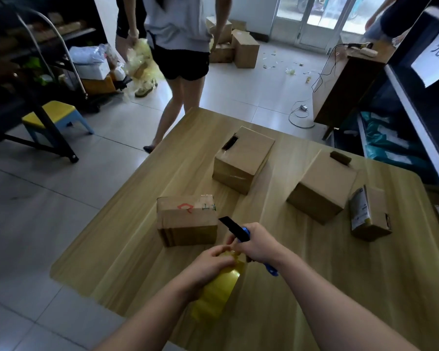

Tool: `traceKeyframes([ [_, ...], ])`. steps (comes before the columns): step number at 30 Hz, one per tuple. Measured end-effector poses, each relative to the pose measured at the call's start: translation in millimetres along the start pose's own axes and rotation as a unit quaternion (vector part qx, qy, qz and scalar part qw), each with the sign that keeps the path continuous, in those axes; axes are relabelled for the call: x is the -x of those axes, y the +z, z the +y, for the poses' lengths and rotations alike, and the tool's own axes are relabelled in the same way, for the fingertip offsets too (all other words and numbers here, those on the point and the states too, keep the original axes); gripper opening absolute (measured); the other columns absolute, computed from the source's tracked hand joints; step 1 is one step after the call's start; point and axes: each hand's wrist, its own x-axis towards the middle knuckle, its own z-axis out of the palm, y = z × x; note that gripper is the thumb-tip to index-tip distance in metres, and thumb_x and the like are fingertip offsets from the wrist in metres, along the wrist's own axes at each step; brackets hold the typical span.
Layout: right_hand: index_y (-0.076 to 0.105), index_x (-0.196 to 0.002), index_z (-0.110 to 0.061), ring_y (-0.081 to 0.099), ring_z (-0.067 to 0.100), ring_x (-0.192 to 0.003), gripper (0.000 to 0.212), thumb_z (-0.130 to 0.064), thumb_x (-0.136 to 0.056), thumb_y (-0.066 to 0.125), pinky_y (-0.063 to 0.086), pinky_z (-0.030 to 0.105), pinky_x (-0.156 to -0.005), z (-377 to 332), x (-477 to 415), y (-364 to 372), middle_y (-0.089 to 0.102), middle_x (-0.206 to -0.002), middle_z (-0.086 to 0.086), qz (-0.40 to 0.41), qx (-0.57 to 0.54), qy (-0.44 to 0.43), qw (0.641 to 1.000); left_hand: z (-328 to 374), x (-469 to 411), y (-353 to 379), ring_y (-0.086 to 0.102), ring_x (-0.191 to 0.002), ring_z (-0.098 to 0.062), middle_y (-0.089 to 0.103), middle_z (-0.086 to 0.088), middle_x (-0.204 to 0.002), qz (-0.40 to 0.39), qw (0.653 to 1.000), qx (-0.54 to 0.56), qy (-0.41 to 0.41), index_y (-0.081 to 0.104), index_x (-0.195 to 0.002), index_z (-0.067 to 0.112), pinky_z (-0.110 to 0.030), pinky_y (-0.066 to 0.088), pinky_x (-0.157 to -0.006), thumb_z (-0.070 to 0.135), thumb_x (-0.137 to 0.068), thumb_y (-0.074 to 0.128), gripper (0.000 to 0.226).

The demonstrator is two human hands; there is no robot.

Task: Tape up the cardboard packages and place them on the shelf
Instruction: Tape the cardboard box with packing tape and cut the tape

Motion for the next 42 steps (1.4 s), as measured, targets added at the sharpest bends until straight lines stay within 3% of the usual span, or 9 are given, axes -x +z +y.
traceKeyframes([
  [7,0.069,-0.086,-0.011,0.056,0.011,-0.054,0.004,-0.007,-0.085,0.070,0.049,0.027,-0.054,2.8,5.5,-6.2,0.063,-0.068,0.000,-0.016,-0.040,0.000,0.999,6.0,1.7,-5.1,0.059,-0.096,-0.021,0.059,-0.002,-0.106,-0.019,0.999,0.012,-0.037,0.053,-0.123,0.032,-0.030,0.054,-0.079,0.023,-0.093,0.058,0.032],
  [12,0.075,-0.089,-0.017,0.057,0.010,-0.056,0.007,-0.011,-0.085,0.072,0.048,0.024,-0.053,3.4,6.8,-7.2,0.071,-0.077,0.003,-0.009,-0.028,0.011,1.000,8.0,3.0,-3.6,0.059,-0.088,-0.015,0.060,0.001,-0.099,-0.016,1.000,0.002,-0.020,0.052,-0.121,0.032,-0.024,0.052,-0.072,0.020,-0.092,0.059,0.032],
  [18,0.076,-0.092,-0.010,0.061,0.010,-0.063,0.007,-0.012,-0.086,0.073,0.053,0.025,-0.058,7.9,7.0,-4.6,0.073,-0.083,0.009,0.029,0.008,0.025,0.999,6.0,3.8,5.6,0.058,-0.093,-0.009,0.060,0.006,-0.105,0.010,0.998,-0.061,0.024,0.053,-0.129,0.031,-0.020,0.049,-0.080,0.017,-0.087,0.063,0.045],
  [21,0.072,-0.091,-0.005,0.064,0.017,-0.067,0.013,-0.017,-0.086,0.074,0.056,0.032,-0.062,9.8,4.4,-1.6,0.072,-0.085,0.013,0.061,0.030,0.033,0.997,1.2,-0.5,8.2,0.056,-0.107,-0.013,0.058,0.001,-0.127,0.034,0.994,-0.098,0.036,0.049,-0.138,0.035,-0.031,0.049,-0.095,0.026,-0.080,0.066,0.061],
  [24,0.068,-0.095,-0.004,0.061,0.016,-0.064,0.018,-0.020,-0.090,0.069,0.051,0.026,-0.053,13.0,7.7,-3.8,0.067,-0.082,0.010,0.046,0.026,0.062,0.997,-0.4,-2.3,10.6,0.052,-0.118,-0.018,0.046,-0.003,-0.142,0.066,0.982,-0.170,0.040,0.028,-0.149,0.036,-0.029,0.048,-0.091,0.033,-0.080,0.068,0.079],
  [29,0.062,-0.096,-0.012,0.058,0.013,-0.066,0.024,-0.033,-0.088,0.071,0.047,0.025,-0.053,28.9,14.0,-8.8,0.060,-0.080,0.004,-0.014,-0.052,0.150,0.987,-9.4,2.9,20.9,0.050,-0.123,-0.018,0.048,0.001,-0.140,0.119,0.893,-0.425,0.088,0.013,-0.152,0.031,-0.032,0.048,-0.096,0.050,-0.084,0.061,0.086],
  [33,0.058,-0.097,-0.015,0.054,0.014,-0.065,0.039,-0.050,-0.084,0.070,0.047,0.024,-0.053,48.0,19.3,0.0,0.059,-0.082,0.004,-0.012,-0.098,0.183,0.978,-24.0,5.9,25.0,0.055,-0.118,-0.018,0.055,-0.002,-0.132,0.117,0.819,-0.549,0.122,0.007,-0.153,0.026,-0.031,0.049,-0.093,0.052,-0.088,0.054,0.085],
  [37,0.046,-0.089,-0.016,0.057,0.024,-0.085,0.035,-0.049,-0.100,0.042,0.048,0.035,-0.073,73.2,13.0,15.8,0.056,-0.091,0.003,0.066,0.112,0.206,0.970,-42.0,9.2,28.5,0.057,-0.113,-0.024,0.057,-0.005,-0.127,0.086,0.753,-0.637,0.141,0.005,-0.154,0.018,-0.036,0.048,-0.087,0.047,-0.090,0.049,0.083],
  [42,0.047,-0.127,-0.012,0.050,0.031,-0.124,0.048,-0.051,-0.100,0.039,0.042,0.037,-0.099,91.1,15.2,32.4,0.052,-0.133,0.012,0.047,0.255,0.217,0.941,-58.6,7.5,32.2,0.059,-0.106,-0.030,0.058,-0.012,-0.123,0.040,0.709,-0.693,0.121,0.003,-0.154,0.016,-0.040,0.048,-0.080,0.041,-0.093,0.050,0.081],
])
